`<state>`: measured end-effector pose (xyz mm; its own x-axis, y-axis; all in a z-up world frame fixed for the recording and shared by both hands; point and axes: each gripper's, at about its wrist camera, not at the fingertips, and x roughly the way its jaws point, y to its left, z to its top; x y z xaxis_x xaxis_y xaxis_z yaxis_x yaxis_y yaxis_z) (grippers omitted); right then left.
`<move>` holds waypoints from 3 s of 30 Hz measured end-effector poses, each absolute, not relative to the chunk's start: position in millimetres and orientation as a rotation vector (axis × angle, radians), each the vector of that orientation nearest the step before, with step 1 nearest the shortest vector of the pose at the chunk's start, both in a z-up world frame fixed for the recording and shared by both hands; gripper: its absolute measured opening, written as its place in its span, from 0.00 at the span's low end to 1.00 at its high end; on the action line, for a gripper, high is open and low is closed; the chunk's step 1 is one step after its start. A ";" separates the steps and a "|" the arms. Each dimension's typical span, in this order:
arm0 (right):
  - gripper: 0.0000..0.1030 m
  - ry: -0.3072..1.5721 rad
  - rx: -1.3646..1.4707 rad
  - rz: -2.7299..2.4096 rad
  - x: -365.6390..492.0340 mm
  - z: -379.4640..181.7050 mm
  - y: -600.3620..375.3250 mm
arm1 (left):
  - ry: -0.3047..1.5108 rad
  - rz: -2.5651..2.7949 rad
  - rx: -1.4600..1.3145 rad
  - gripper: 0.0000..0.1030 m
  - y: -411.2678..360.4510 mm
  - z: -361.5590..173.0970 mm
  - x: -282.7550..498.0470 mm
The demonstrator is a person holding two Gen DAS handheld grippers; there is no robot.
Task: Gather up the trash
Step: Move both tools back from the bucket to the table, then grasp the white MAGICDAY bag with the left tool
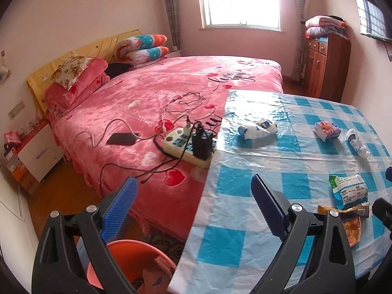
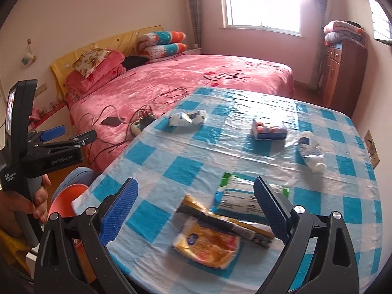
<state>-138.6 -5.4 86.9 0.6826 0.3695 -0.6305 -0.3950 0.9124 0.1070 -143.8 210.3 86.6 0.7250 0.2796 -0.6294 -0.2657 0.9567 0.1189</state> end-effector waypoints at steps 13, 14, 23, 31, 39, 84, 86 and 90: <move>0.92 0.702 0.021 0.315 -124.0 77.9 -58.9 | 0.722 0.263 0.059 0.92 184.5 75.4 -122.1; 0.92 0.705 0.031 0.306 -122.4 76.2 -63.8 | 0.724 0.262 0.064 0.92 182.7 74.5 -120.1; 0.92 0.747 0.096 0.240 -107.8 57.6 -97.0 | 0.751 0.250 0.077 0.92 170.5 64.3 -98.7; 0.92 0.803 0.244 0.145 -82.2 39.9 -151.6 | 0.752 0.173 0.022 0.92 161.3 61.3 -69.0; 0.92 0.857 0.352 0.128 -47.9 25.2 -182.3 | 0.785 0.075 -0.120 0.92 161.5 47.0 -15.6; 0.92 0.895 0.134 0.192 67.9 0.4 -153.0 | 0.921 -0.064 -0.009 0.91 102.7 -2.6 97.1; 0.90 0.896 0.127 0.194 68.2 0.1 -152.1 | 0.929 -0.055 -0.021 0.91 105.0 -7.0 101.0; 0.74 0.893 0.097 0.186 66.9 0.8 -147.2 | 0.922 0.013 -0.006 0.73 102.0 -7.6 100.1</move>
<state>66.9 -147.2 0.8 0.6126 0.2012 -0.7644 -0.1204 0.9795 0.1613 100.1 102.0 -7.6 0.6041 0.0082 -0.7969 -0.0136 0.9999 0.0001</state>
